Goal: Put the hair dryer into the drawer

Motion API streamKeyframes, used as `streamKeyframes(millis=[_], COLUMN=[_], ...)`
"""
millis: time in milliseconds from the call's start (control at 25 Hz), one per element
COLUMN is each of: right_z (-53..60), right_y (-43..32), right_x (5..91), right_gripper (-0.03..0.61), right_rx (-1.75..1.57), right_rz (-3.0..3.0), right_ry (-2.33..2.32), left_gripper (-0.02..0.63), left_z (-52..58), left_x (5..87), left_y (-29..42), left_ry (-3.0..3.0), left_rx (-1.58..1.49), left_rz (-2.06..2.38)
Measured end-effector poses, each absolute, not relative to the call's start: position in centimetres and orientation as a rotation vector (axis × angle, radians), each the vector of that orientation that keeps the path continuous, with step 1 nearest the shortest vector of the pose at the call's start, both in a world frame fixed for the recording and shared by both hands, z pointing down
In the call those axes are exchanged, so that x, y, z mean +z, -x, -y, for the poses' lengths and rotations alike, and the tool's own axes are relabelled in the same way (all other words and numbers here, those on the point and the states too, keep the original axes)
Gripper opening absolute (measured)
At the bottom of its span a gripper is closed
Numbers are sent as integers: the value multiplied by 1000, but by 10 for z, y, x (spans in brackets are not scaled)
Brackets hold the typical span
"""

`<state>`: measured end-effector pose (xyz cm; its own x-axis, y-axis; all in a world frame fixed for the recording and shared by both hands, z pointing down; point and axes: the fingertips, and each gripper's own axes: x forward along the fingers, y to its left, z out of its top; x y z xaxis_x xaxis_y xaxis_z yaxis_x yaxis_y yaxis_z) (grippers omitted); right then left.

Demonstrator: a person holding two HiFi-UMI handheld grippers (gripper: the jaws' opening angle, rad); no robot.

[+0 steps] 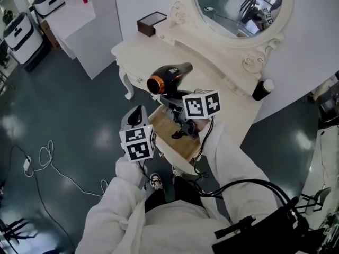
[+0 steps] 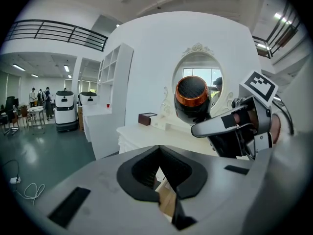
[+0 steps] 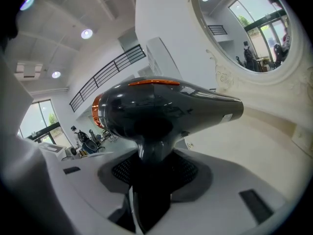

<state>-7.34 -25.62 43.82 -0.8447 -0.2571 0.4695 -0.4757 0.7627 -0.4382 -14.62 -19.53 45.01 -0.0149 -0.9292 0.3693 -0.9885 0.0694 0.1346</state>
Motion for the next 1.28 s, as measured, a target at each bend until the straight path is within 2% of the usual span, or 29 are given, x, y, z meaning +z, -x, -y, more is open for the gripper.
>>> streamKeyframes(millis=[360,800,1280], right_z=[240,194,146], right_y=[68,47,34], right_x=[474,540,597], right_gripper=[225,225,225], right_rx=[683,839,963], right_rz=[2519,2390,2182], right_ry=[-388,-124,87], left_gripper=[-5,-5,-5], left_z=[200,185,182], left_x=[474,531,552], left_y=[143,156,166], left_ry=[-1851,-1722,-1645], left_rx=[235,306,318], left_rz=[1979,1949,1957])
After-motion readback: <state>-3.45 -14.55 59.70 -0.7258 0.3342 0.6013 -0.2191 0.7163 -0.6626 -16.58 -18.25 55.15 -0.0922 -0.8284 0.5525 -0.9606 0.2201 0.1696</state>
